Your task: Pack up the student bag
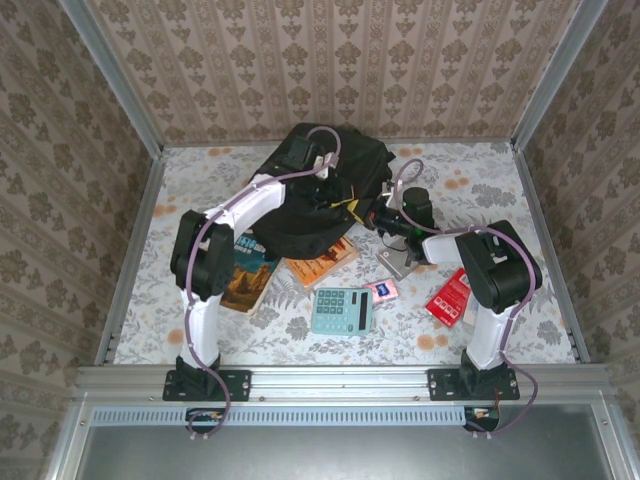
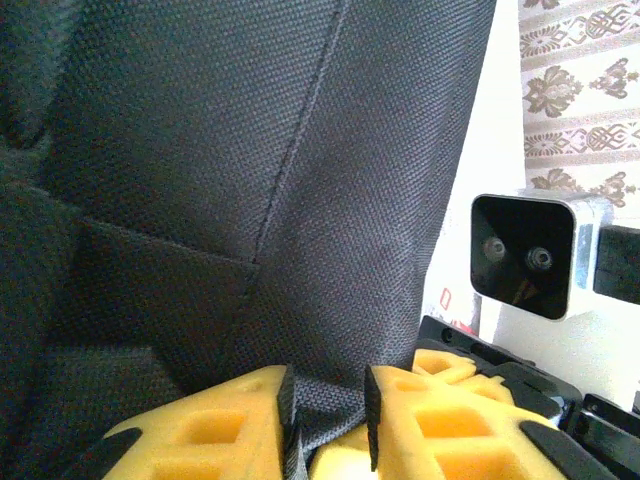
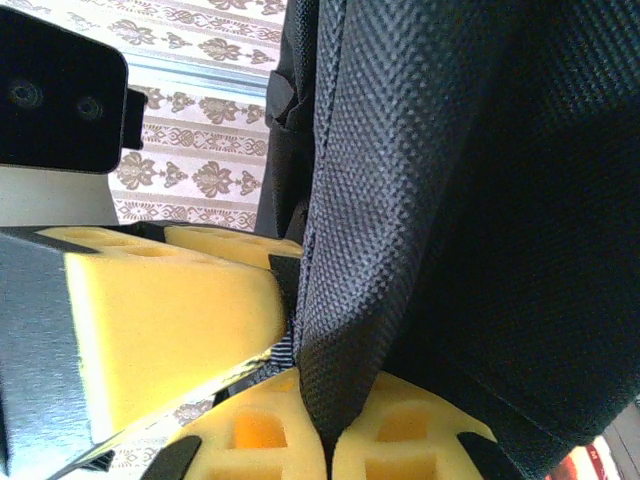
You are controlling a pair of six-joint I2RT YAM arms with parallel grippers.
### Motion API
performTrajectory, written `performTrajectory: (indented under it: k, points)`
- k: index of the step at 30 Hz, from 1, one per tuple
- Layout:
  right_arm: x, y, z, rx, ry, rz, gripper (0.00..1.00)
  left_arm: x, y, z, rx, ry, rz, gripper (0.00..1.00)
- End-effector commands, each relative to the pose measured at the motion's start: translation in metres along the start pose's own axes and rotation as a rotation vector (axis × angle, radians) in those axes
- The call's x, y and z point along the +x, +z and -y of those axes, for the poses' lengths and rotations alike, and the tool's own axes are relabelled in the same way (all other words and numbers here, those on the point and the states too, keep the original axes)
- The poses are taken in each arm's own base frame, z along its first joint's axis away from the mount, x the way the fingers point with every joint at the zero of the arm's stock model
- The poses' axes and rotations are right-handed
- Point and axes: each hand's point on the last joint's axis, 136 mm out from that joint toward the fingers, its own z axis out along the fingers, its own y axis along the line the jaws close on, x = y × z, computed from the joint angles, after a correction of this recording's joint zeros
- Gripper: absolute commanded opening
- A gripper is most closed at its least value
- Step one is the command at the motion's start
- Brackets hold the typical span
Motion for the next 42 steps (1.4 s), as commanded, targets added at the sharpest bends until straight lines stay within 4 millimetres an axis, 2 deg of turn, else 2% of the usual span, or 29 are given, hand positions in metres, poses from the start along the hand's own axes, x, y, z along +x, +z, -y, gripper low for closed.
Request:
performTrajectory:
  k: [1,11,20,26,36,42]
  points:
    - [-0.003,0.001,-0.037,-0.096,-0.09,-0.007,0.0,0.006,-0.017,0.011,0.013,0.034,0.005,0.22]
    - [0.0,0.002,-0.027,-0.086,-0.077,-0.005,0.0,0.004,-0.034,0.012,0.001,0.057,0.049,0.01]
    - [0.002,0.002,-0.01,-0.025,-0.066,0.002,0.0,0.003,-0.05,0.014,-0.016,0.084,0.099,0.0]
    - [-0.004,0.0,0.001,0.029,-0.053,0.039,0.0,0.009,-0.065,0.011,-0.045,0.093,0.126,0.0]
    - [-0.014,-0.006,0.009,0.096,-0.05,0.074,0.0,0.029,-0.084,-0.017,-0.097,0.046,0.148,0.0]
    - [-0.023,-0.011,0.015,0.135,-0.048,0.093,0.0,0.035,-0.103,-0.024,-0.133,0.049,0.18,0.0]
